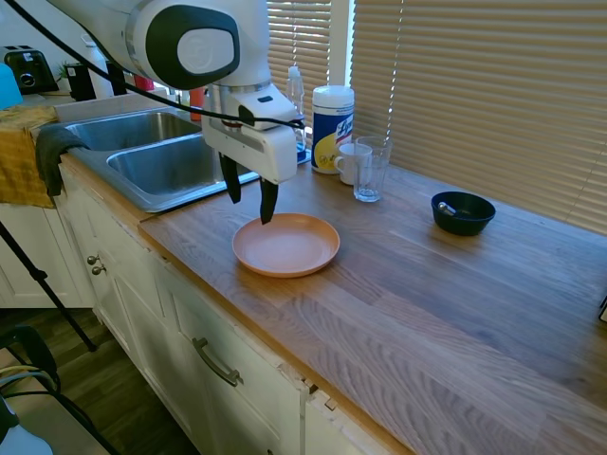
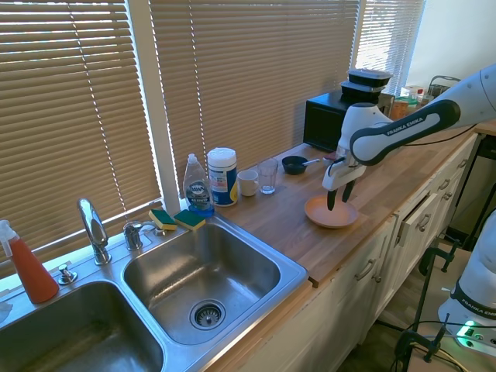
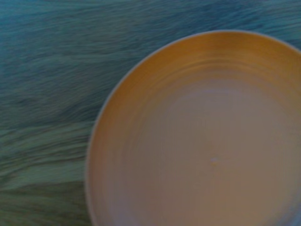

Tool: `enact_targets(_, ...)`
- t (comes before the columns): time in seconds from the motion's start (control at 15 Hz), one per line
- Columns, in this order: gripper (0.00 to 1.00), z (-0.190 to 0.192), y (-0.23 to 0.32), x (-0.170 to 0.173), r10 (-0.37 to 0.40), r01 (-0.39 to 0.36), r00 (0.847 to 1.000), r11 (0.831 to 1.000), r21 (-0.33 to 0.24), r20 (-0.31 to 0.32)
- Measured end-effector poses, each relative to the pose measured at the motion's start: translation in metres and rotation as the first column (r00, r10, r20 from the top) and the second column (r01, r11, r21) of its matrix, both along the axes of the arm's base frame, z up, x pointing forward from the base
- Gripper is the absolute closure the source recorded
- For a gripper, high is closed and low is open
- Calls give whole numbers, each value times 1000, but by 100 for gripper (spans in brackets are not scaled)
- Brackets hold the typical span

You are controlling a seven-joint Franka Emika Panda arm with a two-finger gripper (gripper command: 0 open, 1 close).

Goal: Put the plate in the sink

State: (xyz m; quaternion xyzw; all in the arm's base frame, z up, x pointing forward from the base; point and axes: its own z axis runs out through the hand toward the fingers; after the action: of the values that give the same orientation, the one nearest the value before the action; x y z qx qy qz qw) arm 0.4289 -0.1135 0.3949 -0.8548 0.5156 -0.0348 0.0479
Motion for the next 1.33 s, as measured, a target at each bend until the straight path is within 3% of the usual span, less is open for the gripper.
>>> enact_targets(0.33, 0, -20, -64, 6, -45, 45, 999, 997, 54, -7)
enact_targets(0.67, 0, -63, -91, 20, 0, 0, 1000, 994, 106, -1)
enact_targets(0.73, 100, -67, -95, 19, 8, -8, 1000, 993, 116, 2)
enact_targets(1.33, 100, -76, -106, 18, 69, -73, 997, 982, 173, 29)
